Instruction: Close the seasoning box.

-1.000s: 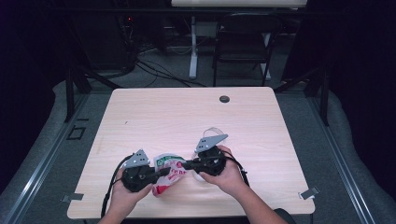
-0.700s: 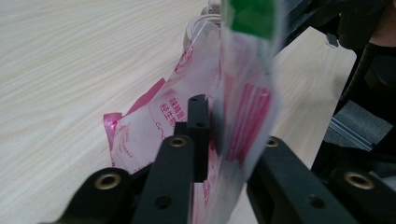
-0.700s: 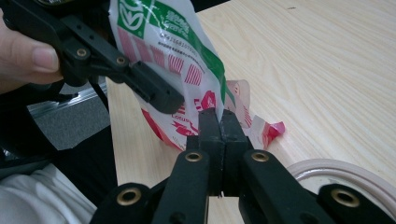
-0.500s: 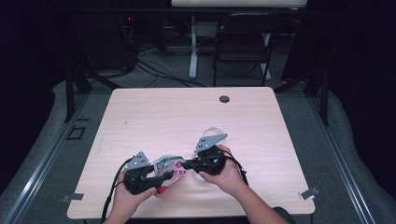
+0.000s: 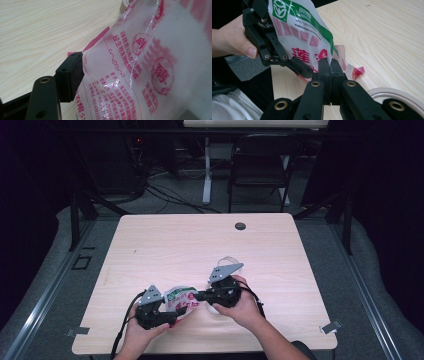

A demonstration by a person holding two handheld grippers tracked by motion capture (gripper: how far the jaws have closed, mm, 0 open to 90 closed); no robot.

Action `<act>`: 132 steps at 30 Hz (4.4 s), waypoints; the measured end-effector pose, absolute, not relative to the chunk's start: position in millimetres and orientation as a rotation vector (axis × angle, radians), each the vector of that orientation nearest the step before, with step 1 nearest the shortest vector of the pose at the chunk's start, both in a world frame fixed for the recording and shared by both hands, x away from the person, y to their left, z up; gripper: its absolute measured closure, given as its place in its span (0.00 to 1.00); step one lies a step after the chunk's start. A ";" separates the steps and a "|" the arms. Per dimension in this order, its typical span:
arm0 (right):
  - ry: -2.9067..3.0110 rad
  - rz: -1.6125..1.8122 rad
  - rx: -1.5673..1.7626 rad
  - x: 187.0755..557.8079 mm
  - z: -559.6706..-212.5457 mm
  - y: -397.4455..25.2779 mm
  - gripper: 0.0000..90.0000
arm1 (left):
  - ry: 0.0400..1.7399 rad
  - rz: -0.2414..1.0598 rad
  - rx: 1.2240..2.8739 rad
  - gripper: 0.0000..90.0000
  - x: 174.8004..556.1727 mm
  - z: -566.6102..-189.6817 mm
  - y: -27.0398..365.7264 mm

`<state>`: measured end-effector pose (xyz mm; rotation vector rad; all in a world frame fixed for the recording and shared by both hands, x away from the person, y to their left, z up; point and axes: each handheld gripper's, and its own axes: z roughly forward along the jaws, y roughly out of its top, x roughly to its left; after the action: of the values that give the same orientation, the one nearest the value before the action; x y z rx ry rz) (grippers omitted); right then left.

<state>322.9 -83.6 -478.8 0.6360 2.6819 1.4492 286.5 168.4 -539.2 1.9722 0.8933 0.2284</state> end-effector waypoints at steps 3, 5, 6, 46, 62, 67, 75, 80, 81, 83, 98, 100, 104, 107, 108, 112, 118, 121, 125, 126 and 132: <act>2.683 1.447 0.634 322.8 -478.8 -83.7 1.00 | 0.900 0.231 1.976 0.34 287.2 -542.1 168.6; 2.680 1.450 0.636 322.5 -479.0 -83.6 1.00 | 0.907 0.237 1.973 0.34 286.9 -544.3 167.7; 2.680 1.450 0.636 322.5 -479.1 -83.6 1.00 | 0.902 0.247 1.985 0.34 286.9 -545.3 167.7; 2.671 1.460 0.643 322.6 -480.5 -84.7 1.00 | 0.889 0.297 2.061 0.27 290.7 -571.4 165.3; 2.669 1.455 0.644 322.6 -480.8 -84.6 1.00 | 0.903 0.263 2.094 0.26 296.3 -580.8 162.9; 2.673 1.453 0.643 323.2 -481.3 -84.9 1.00 | 0.899 0.262 2.100 0.26 297.4 -582.3 162.6; 2.674 1.450 0.645 323.1 -481.9 -84.4 1.00 | 0.888 0.264 2.125 0.26 298.8 -587.3 160.8; 2.670 1.460 0.650 323.2 -482.2 -84.3 1.00 | 0.871 0.262 2.156 0.27 300.1 -588.4 161.3; 2.670 1.460 0.650 323.1 -482.3 -84.2 1.00 | 0.869 0.263 2.159 0.27 300.0 -588.3 161.2; 2.673 1.452 0.646 323.1 -482.2 -84.2 1.00 | 0.870 0.269 2.162 0.27 299.2 -588.5 160.1; 2.671 1.448 0.648 322.6 -482.9 -83.0 1.00 | 0.859 0.302 2.193 0.24 297.4 -588.6 156.1; 2.671 1.447 0.648 322.6 -483.0 -83.0 1.00 | 0.846 0.298 2.199 0.23 297.3 -589.1 154.9; 2.674 1.442 0.647 322.4 -483.2 -82.7 1.00 | 0.840 0.315 2.221 0.20 296.2 -588.9 152.8; 2.676 1.437 0.646 322.4 -483.4 -82.7 1.00 | 0.843 0.324 2.222 0.20 295.8 -588.9 152.3; 2.676 1.439 0.646 322.4 -483.4 -82.7 1.00 | 0.845 0.329 2.221 0.21 295.8 -589.0 152.4; 2.668 1.448 0.647 322.4 -483.3 -82.8 1.00 | 0.862 0.340 2.207 0.26 295.9 -588.7 153.5; 2.659 1.450 0.652 322.4 -482.7 -83.6 1.00 | 0.884 0.356 2.193 0.33 295.7 -588.2 155.0; 2.661 1.451 0.650 322.5 -482.2 -84.2 1.00 | 0.892 0.361 2.182 0.40 295.4 -588.1 155.6; 2.658 1.452 0.647 322.6 -482.1 -84.5 1.00 | 0.896 0.373 2.175 0.45 295.5 -587.9 156.4; 2.656 1.457 0.650 322.5 -482.1 -84.3 1.00 | 0.901 0.373 2.169 0.46 295.4 -588.2 156.4; 2.655 1.457 0.645 322.2 -481.9 -84.1 1.00 | 0.916 0.370 2.156 0.53 296.7 -587.5 158.9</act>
<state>322.2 -84.1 -481.9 0.6450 2.6550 1.4566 296.7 158.9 -587.5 2.1561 0.9158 0.3703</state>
